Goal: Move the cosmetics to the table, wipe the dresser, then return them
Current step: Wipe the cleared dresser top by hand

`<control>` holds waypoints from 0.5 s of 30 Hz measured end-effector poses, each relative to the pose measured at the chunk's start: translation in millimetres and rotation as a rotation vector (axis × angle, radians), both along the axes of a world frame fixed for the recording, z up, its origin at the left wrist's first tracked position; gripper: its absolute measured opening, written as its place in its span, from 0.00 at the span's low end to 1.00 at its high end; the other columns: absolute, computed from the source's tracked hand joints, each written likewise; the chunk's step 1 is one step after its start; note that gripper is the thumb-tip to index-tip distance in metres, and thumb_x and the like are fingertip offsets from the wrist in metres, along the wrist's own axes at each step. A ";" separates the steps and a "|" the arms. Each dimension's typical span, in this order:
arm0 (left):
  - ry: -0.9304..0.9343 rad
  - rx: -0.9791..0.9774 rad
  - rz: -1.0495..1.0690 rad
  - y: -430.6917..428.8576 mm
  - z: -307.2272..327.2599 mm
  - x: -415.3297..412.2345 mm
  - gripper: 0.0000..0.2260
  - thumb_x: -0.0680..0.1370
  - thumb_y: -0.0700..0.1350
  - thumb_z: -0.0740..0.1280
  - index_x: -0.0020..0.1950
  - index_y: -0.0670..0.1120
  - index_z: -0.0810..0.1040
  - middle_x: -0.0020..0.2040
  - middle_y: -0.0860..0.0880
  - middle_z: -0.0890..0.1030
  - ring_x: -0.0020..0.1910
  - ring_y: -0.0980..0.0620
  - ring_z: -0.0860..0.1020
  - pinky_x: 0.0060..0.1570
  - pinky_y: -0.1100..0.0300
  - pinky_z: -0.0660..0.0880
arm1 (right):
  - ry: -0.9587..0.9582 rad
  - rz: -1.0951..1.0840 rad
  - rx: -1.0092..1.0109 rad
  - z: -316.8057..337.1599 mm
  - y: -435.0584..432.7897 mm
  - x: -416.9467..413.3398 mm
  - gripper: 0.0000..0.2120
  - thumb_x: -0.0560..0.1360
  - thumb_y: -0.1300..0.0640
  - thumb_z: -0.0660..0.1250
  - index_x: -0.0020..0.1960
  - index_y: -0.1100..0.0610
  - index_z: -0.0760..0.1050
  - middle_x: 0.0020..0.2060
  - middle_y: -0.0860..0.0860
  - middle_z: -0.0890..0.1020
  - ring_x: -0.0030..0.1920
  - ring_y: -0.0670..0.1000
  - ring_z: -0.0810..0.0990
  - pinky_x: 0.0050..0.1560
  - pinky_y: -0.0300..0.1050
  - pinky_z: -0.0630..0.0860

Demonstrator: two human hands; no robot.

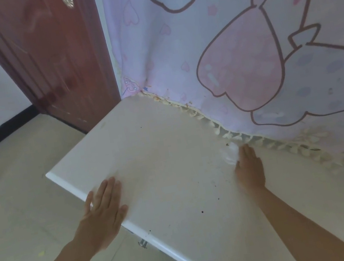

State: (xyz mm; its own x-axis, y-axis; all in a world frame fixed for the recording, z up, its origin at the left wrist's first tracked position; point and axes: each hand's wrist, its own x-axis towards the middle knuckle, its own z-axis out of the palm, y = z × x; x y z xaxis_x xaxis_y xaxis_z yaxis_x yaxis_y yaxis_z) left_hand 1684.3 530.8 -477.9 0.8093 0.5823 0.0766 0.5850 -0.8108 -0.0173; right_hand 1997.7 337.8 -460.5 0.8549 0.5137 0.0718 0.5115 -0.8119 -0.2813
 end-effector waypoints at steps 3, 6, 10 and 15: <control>0.034 -0.024 -0.003 2.5 2.3 -0.5 0.26 0.81 0.53 0.40 0.67 0.39 0.64 0.65 0.41 0.72 0.70 0.46 0.57 0.68 0.56 0.44 | 0.012 0.061 -0.034 5.9 41.3 -6.4 0.24 0.74 0.69 0.56 0.70 0.66 0.61 0.70 0.61 0.63 0.72 0.56 0.58 0.65 0.53 0.61; 0.049 -0.067 0.011 2.5 5.1 -2.1 0.26 0.81 0.53 0.40 0.69 0.39 0.63 0.68 0.44 0.66 0.75 0.54 0.44 0.70 0.57 0.42 | -0.028 0.340 0.029 1.4 68.5 -54.2 0.25 0.66 0.69 0.53 0.61 0.65 0.74 0.62 0.60 0.76 0.63 0.58 0.75 0.56 0.52 0.75; 0.044 -0.090 0.019 1.2 7.4 -1.3 0.26 0.81 0.54 0.40 0.69 0.39 0.62 0.67 0.44 0.67 0.74 0.57 0.42 0.71 0.58 0.41 | -0.041 0.816 0.005 -5.0 69.6 -151.8 0.22 0.63 0.56 0.58 0.54 0.56 0.79 0.56 0.52 0.81 0.56 0.50 0.80 0.52 0.44 0.77; 0.065 -0.093 0.016 4.0 7.6 0.5 0.27 0.81 0.54 0.40 0.68 0.38 0.65 0.66 0.41 0.71 0.72 0.49 0.53 0.68 0.57 0.45 | -0.256 1.148 0.126 -12.3 35.1 -196.1 0.05 0.71 0.59 0.63 0.45 0.54 0.76 0.51 0.52 0.80 0.56 0.53 0.76 0.53 0.42 0.71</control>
